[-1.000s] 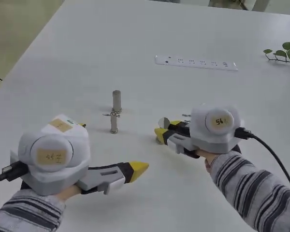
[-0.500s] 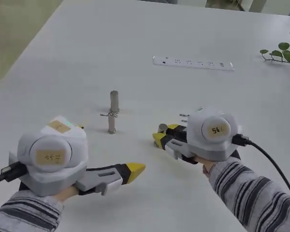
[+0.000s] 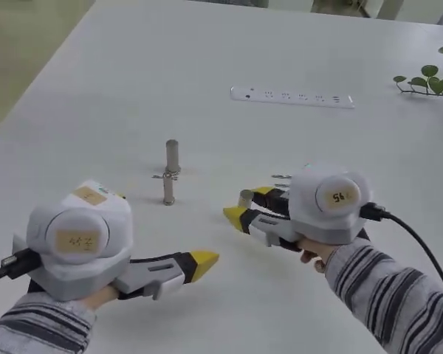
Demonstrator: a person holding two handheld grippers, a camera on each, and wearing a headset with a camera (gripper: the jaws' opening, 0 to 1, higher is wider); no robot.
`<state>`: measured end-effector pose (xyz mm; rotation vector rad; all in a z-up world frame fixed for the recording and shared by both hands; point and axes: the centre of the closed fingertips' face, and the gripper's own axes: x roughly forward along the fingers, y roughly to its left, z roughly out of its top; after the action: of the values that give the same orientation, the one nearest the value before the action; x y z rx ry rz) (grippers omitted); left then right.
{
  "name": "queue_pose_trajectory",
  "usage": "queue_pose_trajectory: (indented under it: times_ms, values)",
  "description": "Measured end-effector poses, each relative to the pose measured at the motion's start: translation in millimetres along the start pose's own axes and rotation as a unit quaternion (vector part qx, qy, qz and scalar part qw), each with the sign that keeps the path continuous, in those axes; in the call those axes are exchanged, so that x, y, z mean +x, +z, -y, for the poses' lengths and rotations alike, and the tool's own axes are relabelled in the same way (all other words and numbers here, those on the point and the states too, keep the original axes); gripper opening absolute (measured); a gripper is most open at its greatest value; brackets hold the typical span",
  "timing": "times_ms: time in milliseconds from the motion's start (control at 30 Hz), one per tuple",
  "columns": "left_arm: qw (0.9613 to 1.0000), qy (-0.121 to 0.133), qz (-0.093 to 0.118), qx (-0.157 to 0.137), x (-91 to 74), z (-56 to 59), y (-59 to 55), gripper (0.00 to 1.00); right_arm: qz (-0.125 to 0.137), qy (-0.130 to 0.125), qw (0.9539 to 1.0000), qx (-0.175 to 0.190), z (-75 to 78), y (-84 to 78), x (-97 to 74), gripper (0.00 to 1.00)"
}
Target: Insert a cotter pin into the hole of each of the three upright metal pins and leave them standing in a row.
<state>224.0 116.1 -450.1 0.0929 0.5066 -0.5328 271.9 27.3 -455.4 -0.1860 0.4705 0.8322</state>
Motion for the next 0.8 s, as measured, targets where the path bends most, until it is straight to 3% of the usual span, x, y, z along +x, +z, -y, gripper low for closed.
queue_pose_trajectory:
  times_ms: [333, 600, 800]
  values:
    - [0.9999, 0.005, 0.01, -0.004, -0.1, -0.8, 3.6, 0.96, -0.009, 0.036, 0.9993, -0.008, -2.2, -3.9, -21.4, 0.42]
    - [0.9999, 0.007, 0.013, -0.008, -0.3, -0.4, 2.8, 0.97, -0.024, 0.052, 0.9979, -0.031, 5.0, -10.4, -39.8, 0.43]
    - [0.9999, 0.015, 0.006, -0.005, -0.4, -3.4, -0.9, 0.97, -0.045, 0.054, 0.997, -0.031, 20.1, -20.6, -46.7, 0.42]
